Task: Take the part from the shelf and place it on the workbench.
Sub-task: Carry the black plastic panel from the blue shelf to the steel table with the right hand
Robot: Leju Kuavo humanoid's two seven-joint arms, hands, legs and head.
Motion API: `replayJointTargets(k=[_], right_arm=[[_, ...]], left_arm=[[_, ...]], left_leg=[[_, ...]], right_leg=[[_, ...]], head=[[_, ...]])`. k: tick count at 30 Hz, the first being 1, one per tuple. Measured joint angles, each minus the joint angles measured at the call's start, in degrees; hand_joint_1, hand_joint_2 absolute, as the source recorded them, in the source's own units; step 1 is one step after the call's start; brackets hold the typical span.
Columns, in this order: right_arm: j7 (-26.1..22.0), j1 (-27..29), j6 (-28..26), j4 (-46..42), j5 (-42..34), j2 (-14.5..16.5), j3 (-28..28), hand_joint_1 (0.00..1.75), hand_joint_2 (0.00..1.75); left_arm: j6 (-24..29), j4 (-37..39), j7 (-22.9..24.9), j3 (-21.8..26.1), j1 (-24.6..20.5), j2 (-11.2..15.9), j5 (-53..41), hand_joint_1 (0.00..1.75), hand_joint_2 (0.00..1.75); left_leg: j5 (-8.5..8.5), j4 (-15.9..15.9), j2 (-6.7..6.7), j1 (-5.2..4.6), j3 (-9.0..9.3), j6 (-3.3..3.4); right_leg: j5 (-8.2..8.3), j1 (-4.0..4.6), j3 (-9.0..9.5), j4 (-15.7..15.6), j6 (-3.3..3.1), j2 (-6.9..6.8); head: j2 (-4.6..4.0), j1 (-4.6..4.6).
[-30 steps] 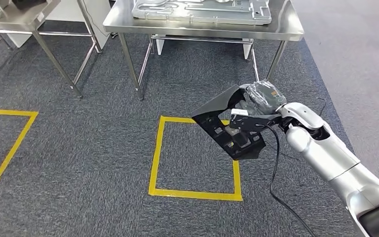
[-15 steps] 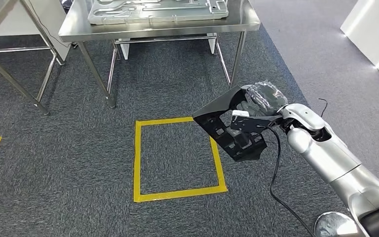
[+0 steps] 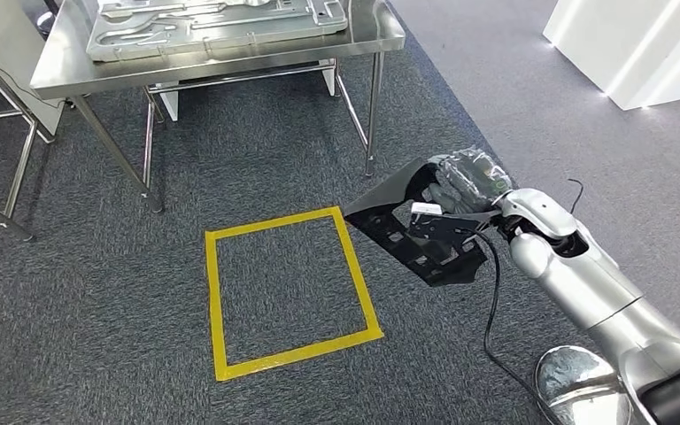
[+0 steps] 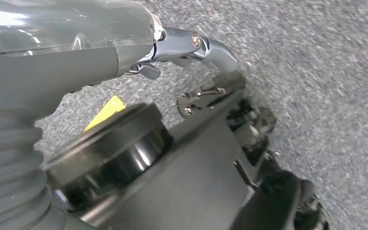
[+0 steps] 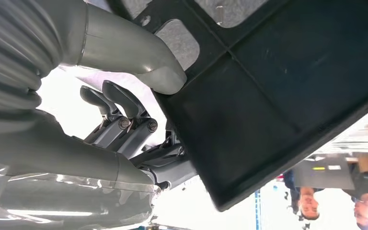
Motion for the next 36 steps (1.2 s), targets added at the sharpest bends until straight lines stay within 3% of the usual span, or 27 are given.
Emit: replayJointTargets(k=[3,10,18,26,29,30,32,34,36], right_arm=[[0.0,0.0,0.2,0.0,0.1,0.0,-0.4,1.75,1.75],[0.3,-0.6,1.7,-0.1,-1.1,0.0,-0.8,1.75,1.75],[1.8,-1.7,3.6,-0.5,-2.2,-1.5,-1.1,1.75,1.75],[4.9,-8.2,9.3,-2.2,-3.3,-4.8,-1.0,1.75,1.75],[5.7,-12.0,11.8,-2.4,-3.9,-5.1,-0.7,1.75,1.75],[6.0,-13.2,12.3,-2.4,-4.0,-5.1,-0.4,1.75,1.75],[6.4,-15.3,12.9,-2.2,-4.1,-5.0,0.1,1.75,1.75],[6.6,-17.0,13.0,-1.9,-4.4,-4.9,0.7,1.75,1.75],[6.7,-17.9,12.9,-1.4,-4.9,-4.8,1.4,1.75,1.75]], left_arm=[[0.0,0.0,-0.2,0.0,0.1,0.0,0.2,0.0,1.75],[0.2,0.0,-0.8,0.0,0.2,-0.2,0.8,0.0,1.75],[-1.3,0.0,0.1,0.4,0.2,-0.2,1.9,0.0,1.75],[-3.1,0.0,1.0,1.3,0.2,-0.1,3.1,0.0,1.75],[-3.0,0.0,1.2,1.5,0.2,0.0,3.4,0.0,1.75],[-3.0,0.0,1.2,1.6,0.2,0.0,3.5,0.0,1.75],[-3.0,0.0,1.2,1.7,0.2,0.0,3.6,0.0,1.75],[-3.0,0.0,1.2,1.8,0.3,0.0,3.6,0.0,1.75],[-3.0,0.0,1.2,1.8,0.5,0.0,3.6,0.0,1.75]], left_leg=[[0.39,-0.4,-0.14,-0.07,-0.11,-0.37],[0.61,-0.3,-0.28,-0.15,-0.39,0.14],[0.67,-0.3,-0.37,-0.18,-0.49,0.24],[0.5,0.1,-0.38,-0.42,-0.79,0.58],[0.44,-0.2,-0.26,-0.54,-0.79,1.1],[0.33,-0.5,-0.19,-0.47,-0.49,1.43],[-0.1,-1.1,0.02,-0.23,0.39,2.09],[-0.52,-1.3,0.39,-0.15,1.22,2.32],[-0.97,-1.2,0.86,0.04,1.9,2.07]], right_leg=[[0.1,-0.08,-0.06,-0.2,0.11,-0.23],[0.56,-0.21,0.06,-0.8,0.82,-0.4],[0.66,-0.23,0.01,-0.8,0.97,-0.5],[0.75,-0.53,-0.15,-0.9,1.2,-0.47],[1.19,-0.6,-0.16,-0.5,1.66,-0.32],[1.35,-0.59,-0.27,-0.1,1.87,-0.37],[0.81,-0.45,-1.02,1.8,2.25,-1.88],[-1.78,-0.47,-3.78,7.0,2.67,-3.76],[-4.34,-0.73,-7.67,13.7,3.14,-4.3]], head=[[0.0,0.0],[0.0,0.01],[0.0,0.01],[0.0,0.01],[0.0,0.01],[0.0,0.01],[0.0,0.01],[0.0,0.01],[0.0,0.01]])
